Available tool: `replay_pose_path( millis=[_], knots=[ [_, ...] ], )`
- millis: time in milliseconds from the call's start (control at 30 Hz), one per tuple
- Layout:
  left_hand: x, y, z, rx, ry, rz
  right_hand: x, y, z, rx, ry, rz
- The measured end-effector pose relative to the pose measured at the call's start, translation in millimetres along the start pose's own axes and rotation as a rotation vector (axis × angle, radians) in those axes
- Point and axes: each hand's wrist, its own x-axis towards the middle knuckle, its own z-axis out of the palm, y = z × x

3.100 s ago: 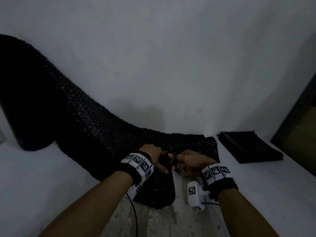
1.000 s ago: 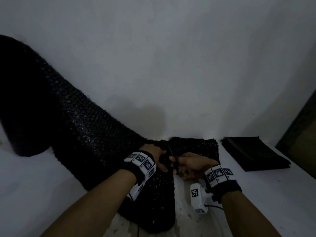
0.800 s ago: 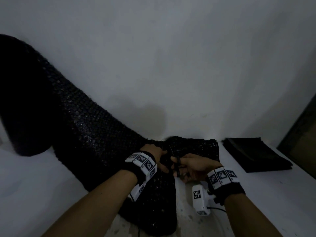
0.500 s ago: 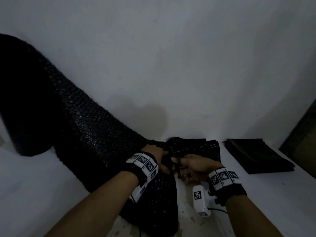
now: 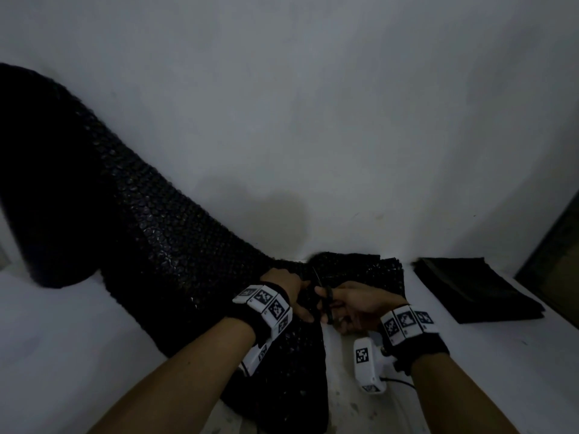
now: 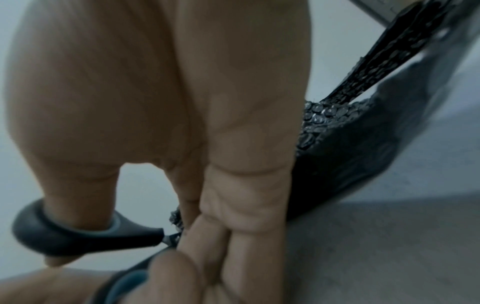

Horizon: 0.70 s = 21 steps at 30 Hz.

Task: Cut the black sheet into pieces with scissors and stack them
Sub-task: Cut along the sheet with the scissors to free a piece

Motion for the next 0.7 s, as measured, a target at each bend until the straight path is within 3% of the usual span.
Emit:
replay_pose_path(
  millis=[700],
  knots=[
    [-16,3,-12,0.028,0.0,0.029,20,-8,-3,-0.191,0.094,-0.06]
  ],
)
